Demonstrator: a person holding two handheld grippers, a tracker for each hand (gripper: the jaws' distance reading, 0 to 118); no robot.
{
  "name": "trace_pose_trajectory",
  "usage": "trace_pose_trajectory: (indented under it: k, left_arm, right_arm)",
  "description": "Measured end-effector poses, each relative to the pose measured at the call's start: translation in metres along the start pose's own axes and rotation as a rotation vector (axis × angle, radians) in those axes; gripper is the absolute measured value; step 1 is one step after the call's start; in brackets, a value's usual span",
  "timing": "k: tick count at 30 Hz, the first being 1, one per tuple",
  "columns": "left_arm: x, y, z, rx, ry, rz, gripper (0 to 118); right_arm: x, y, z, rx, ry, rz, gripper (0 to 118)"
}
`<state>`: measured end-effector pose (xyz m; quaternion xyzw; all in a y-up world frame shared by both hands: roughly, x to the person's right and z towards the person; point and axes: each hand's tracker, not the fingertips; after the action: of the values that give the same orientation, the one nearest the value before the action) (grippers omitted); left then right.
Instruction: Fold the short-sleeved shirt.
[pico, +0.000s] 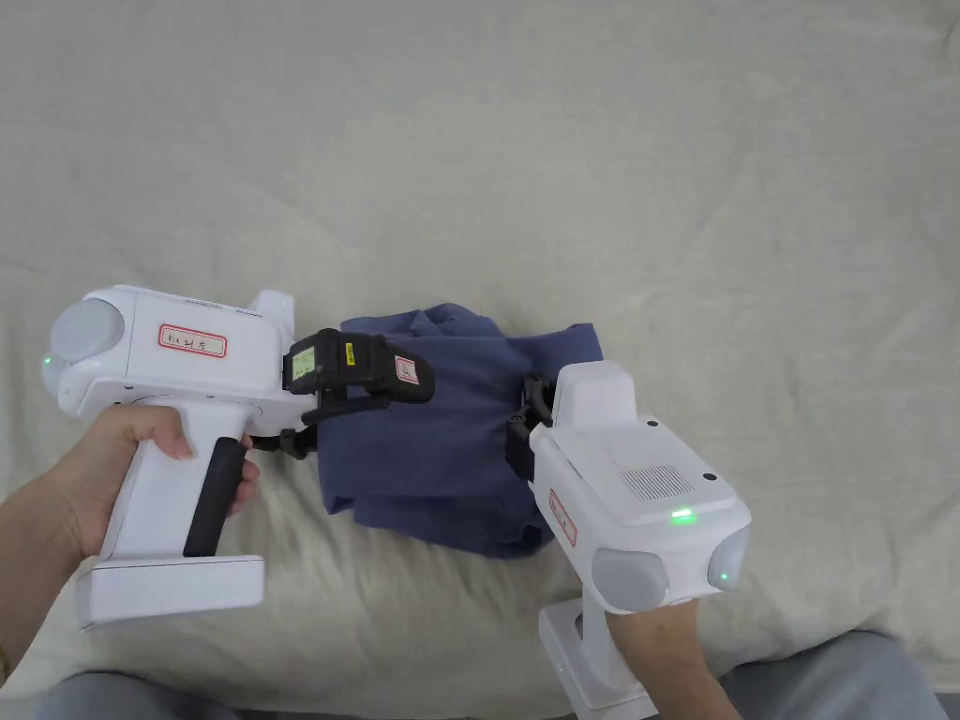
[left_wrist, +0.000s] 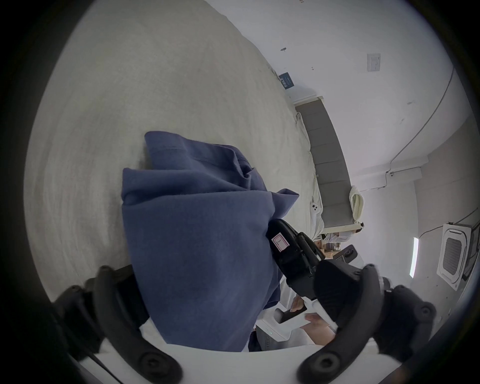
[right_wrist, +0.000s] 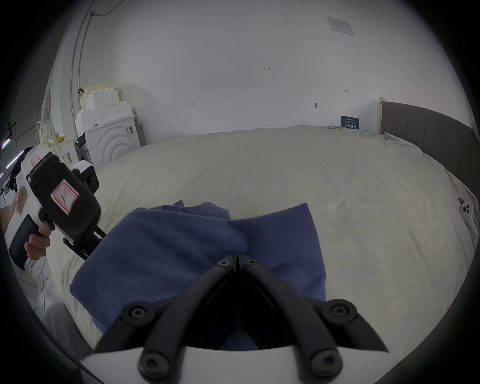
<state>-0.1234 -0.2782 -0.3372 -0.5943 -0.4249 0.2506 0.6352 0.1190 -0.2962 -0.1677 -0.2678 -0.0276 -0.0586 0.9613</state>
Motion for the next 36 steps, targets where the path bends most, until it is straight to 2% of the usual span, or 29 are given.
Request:
trace_pose_trajectory:
  k: [1,2,3,4,6,8,11,16,25,30,36]
  left_arm:
    - [0.003,-0.001,0.0,0.001,0.009,-0.011,88]
    - [0.005,-0.001,0.001,0.001,0.055,-0.038,64]
    - [0.008,-0.002,0.001,0.011,0.11,-0.06,34]
    - [0.006,-0.001,0.002,0.022,0.185,-0.078,32]
    - [0.004,-0.003,0.002,0.014,0.134,-0.012,24]
    - [0.008,-0.004,0.002,0.04,0.138,0.014,20]
    - [0.024,-0.006,-0.002,0.042,0.225,-0.033,17]
    - [0.049,-0.006,-0.003,0.048,0.328,-0.038,16]
    - [0.104,-0.007,0.01,0.044,0.396,-0.065,15]
    - [0.122,0.0,0.044,0.054,0.447,-0.124,15]
    - [0.099,0.009,0.118,0.114,0.525,-0.076,15]
  right_arm:
    - [0.0,0.0,0.0,-0.001,0.0,-0.001,0]
    - [0.001,0.0,0.0,-0.001,0.0,-0.003,0]
    - [0.001,0.0,0.0,-0.001,0.001,-0.005,0]
    - [0.001,0.0,0.0,-0.001,0.001,-0.007,0]
    - [0.0,0.001,0.0,-0.002,0.003,-0.007,0]
    - [0.0,0.001,0.0,-0.001,0.001,0.0,0]
    - [0.001,0.002,0.0,-0.007,0.003,-0.01,0]
    - [0.006,0.013,0.011,-0.01,0.01,-0.036,0]
    - [0.036,0.062,0.09,0.18,-0.036,-0.064,0]
    - [0.046,0.085,0.129,0.268,-0.048,-0.064,0]
    - [0.035,0.097,0.143,0.321,-0.027,-0.057,0]
